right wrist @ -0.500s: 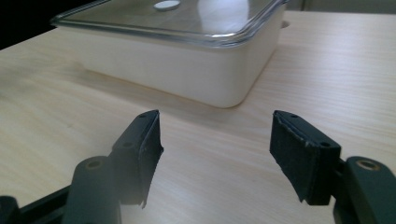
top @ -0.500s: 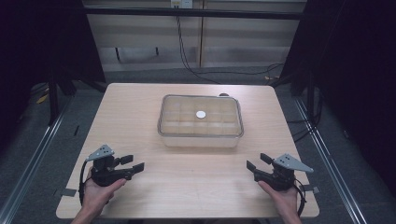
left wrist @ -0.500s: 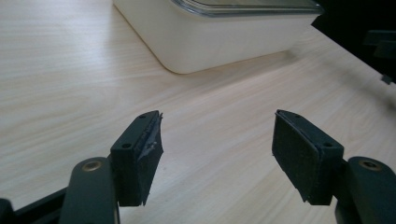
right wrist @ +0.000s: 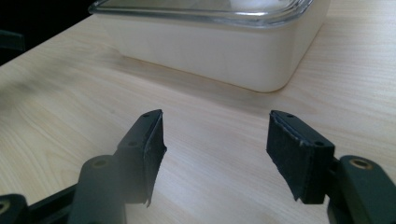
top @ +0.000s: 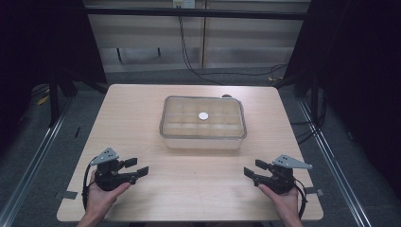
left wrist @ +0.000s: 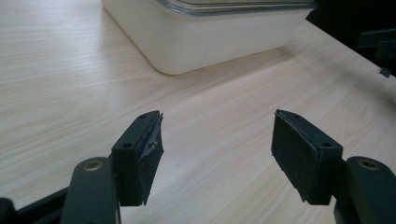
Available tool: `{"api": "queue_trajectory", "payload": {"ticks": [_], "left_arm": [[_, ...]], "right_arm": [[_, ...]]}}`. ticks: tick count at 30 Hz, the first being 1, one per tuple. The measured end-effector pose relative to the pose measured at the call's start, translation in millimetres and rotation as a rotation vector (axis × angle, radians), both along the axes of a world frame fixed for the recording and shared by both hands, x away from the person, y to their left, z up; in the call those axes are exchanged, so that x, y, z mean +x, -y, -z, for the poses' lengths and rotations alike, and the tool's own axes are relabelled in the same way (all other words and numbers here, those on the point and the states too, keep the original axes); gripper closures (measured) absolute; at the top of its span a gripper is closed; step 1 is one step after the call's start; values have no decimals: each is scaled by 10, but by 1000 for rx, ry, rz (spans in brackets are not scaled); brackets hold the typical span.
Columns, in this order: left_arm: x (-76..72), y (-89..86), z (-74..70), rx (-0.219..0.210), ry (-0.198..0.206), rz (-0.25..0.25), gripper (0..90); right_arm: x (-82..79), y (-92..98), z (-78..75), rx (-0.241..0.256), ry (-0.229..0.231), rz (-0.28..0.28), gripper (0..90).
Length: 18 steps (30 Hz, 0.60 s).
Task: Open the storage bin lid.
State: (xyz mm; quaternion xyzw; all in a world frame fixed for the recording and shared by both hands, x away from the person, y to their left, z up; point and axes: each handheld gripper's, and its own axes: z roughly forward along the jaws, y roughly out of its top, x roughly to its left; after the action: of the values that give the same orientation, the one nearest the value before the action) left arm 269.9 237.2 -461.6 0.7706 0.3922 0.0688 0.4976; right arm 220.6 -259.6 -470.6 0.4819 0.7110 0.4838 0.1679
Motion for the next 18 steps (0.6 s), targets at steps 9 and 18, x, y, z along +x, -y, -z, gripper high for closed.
{"api": "queue_trajectory", "payload": {"ticks": [9,18], "left_arm": [[-20,171,-76,37,40,53,373],[102,254,-177,38,60,43,450]], "right_arm": [[57,-8,-112,-2,22,-6,340],[191,-81,-242,-37,3,-42,348]]}}
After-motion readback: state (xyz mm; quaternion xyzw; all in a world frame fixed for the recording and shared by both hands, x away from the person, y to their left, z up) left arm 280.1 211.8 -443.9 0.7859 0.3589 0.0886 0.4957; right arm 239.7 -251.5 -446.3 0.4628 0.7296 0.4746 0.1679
